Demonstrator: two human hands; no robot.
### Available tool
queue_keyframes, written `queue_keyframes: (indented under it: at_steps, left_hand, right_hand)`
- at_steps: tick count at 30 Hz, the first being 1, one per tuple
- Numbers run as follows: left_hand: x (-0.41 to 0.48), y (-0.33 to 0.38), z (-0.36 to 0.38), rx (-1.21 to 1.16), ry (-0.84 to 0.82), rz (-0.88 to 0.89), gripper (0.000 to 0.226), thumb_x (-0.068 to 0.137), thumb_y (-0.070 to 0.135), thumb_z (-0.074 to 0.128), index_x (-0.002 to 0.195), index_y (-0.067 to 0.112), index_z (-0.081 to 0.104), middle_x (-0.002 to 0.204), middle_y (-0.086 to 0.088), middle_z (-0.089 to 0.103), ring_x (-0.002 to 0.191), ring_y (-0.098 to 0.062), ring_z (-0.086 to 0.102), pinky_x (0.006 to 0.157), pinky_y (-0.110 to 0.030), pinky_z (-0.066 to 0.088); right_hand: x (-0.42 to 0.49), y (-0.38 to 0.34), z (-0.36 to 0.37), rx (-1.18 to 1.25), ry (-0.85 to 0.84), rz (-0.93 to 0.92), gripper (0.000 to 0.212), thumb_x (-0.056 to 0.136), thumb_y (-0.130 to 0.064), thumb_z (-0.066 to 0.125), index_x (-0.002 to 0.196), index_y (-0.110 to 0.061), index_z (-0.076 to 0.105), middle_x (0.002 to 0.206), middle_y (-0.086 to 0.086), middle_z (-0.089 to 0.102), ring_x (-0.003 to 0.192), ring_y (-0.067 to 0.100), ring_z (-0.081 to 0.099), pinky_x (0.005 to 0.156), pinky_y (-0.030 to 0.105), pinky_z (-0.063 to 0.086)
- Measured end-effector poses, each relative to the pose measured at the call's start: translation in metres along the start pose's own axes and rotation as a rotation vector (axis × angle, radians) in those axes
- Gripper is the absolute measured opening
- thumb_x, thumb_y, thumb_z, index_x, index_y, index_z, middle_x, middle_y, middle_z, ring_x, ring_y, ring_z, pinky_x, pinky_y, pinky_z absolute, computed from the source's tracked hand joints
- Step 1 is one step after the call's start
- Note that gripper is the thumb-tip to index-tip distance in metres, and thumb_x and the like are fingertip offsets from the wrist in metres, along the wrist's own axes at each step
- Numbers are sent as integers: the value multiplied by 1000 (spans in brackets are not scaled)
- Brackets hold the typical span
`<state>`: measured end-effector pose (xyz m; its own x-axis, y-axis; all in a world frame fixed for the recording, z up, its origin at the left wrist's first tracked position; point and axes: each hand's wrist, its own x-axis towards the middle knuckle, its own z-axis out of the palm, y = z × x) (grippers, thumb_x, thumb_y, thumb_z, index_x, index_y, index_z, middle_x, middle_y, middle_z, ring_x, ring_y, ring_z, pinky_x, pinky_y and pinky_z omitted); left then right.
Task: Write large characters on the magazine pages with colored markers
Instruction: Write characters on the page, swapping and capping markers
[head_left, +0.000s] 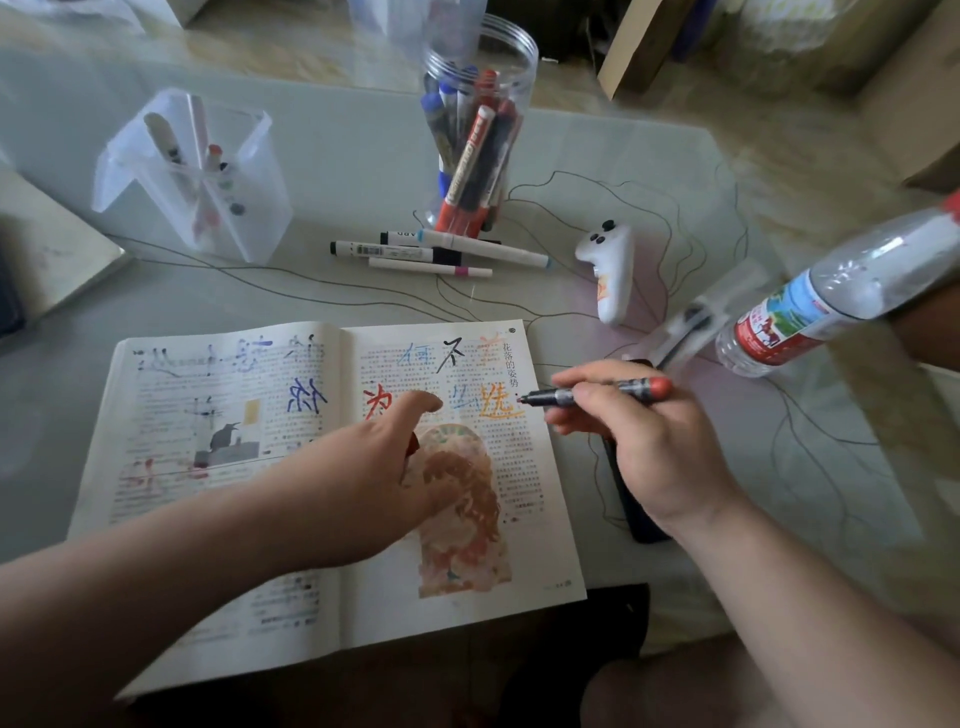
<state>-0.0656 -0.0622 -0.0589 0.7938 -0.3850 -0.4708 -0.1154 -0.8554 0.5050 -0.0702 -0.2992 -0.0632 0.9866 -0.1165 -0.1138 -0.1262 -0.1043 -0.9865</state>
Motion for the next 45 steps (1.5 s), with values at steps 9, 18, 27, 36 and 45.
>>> queue_keyframes:
  at_steps: [9,18,27,36,45]
  left_hand:
    - [2,-5,8,127,-14,38,90,81,74,60,152,52,9,153,16,42,134,-13,48,106,-35,44]
    - [3,-5,15,176,47,73,89,76,71,67,146,57,14,134,17,51,121,-12,53,93,-32,47]
    - [4,-4,15,185,59,84,88,77,70,68,146,56,14,131,16,51,118,-12,54,91,-30,46]
    - [7,-8,18,192,64,90,90,76,71,68,147,55,15,134,16,52,122,-12,53,94,-30,46]
    - [8,-8,18,184,76,82,89,73,69,71,144,55,19,133,14,54,121,-14,55,96,-33,47]
  right_hand:
    - [1,20,0,-490,-26,-59,10,73,-26,73,76,-17,69,71,0,71,66,14,65,60,21,48]
    - [-1,19,0,-555,-48,-71,10,82,-14,80,77,-15,71,72,-2,72,68,9,66,60,13,47]
    - [-1,20,0,-541,-105,-42,10,81,-17,80,75,-18,71,70,0,73,68,15,68,62,25,52]
    - [2,20,1,-572,-22,-35,14,79,-15,80,71,-15,68,64,-2,68,60,9,60,54,17,44]
    - [0,19,-4,-539,-179,-42,14,81,-13,80,73,-15,68,69,4,72,68,24,69,62,37,54]
